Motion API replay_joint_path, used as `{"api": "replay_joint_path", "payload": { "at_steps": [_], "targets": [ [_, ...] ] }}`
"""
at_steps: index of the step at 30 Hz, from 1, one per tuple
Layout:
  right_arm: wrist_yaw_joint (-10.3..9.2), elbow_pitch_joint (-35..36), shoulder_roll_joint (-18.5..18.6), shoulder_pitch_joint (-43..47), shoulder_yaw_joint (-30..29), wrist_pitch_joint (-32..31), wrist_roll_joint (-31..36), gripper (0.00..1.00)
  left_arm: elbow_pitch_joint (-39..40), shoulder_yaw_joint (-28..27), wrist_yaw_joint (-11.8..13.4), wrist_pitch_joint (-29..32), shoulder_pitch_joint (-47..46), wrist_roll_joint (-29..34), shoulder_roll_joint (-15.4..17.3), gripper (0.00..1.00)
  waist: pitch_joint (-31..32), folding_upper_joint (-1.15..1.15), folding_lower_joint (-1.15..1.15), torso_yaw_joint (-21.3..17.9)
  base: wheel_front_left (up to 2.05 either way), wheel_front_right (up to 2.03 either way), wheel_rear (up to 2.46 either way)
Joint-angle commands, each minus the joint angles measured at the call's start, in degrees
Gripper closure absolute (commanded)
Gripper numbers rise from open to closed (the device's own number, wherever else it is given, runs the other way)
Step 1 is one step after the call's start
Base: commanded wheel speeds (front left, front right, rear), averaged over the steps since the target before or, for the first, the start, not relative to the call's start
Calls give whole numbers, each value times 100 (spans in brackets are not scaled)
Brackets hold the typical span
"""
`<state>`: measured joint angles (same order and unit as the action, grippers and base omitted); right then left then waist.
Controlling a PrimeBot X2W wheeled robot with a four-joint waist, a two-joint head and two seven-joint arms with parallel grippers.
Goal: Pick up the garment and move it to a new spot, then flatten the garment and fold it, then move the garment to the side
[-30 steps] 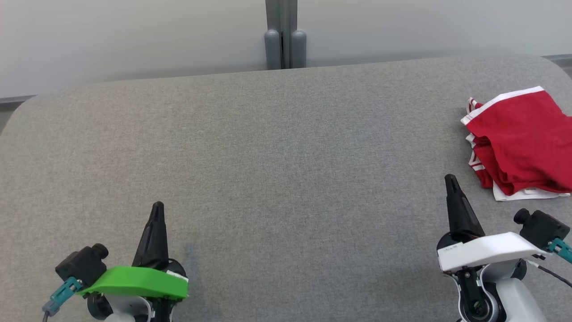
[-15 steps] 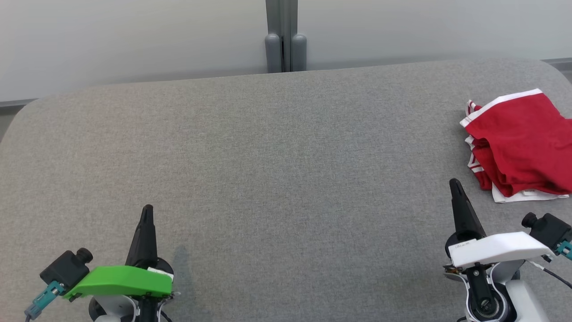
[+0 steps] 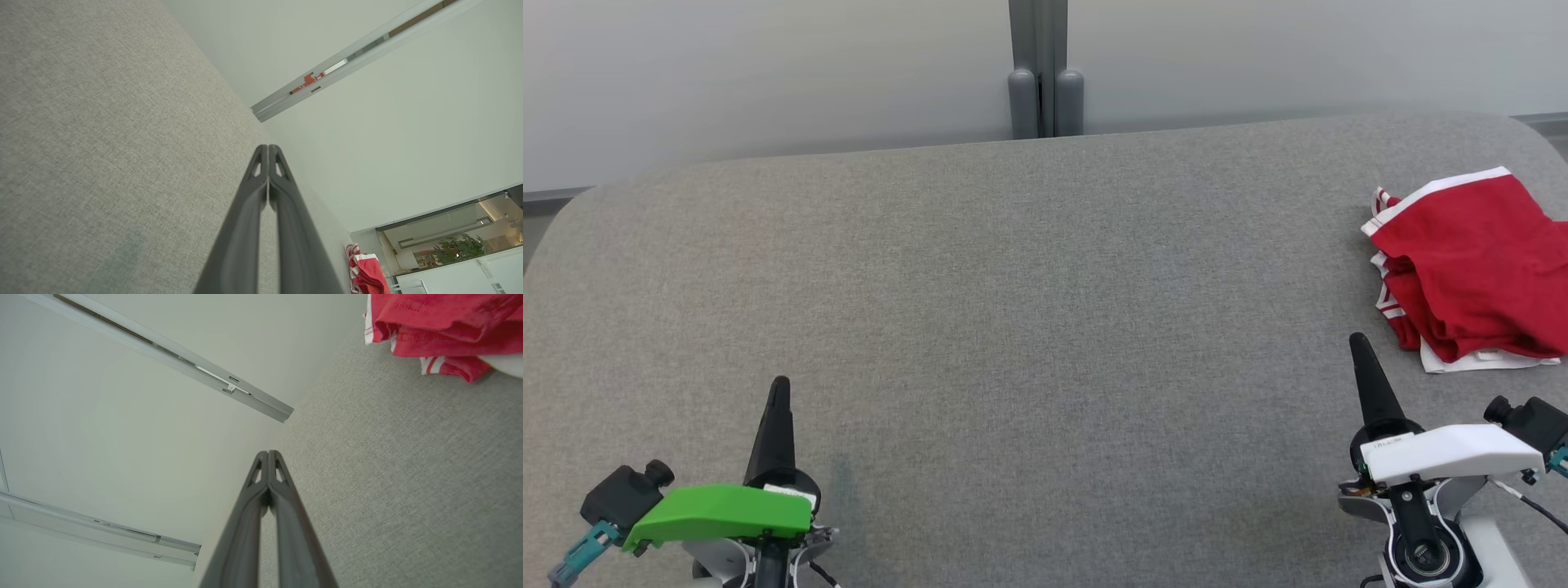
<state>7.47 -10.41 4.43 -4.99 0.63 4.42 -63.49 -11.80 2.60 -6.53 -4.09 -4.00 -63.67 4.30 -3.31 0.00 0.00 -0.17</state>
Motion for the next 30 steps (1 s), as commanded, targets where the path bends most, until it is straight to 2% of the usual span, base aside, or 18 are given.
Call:
{"api": "replay_joint_path", "payload": {
  "at_steps": [1,30],
  "targets": [
    [3,26,38,-95,-34,-41,-163,100,30,-49,-25,31,-144,-156,47,100,7,0,0,1,0,0,0],
    [3,-160,34,-114,-259,-474,-1621,100,-85,-371,-68,455,-196,-1601,43,100,136,0,0,8,0,0,0]
  ]
}}
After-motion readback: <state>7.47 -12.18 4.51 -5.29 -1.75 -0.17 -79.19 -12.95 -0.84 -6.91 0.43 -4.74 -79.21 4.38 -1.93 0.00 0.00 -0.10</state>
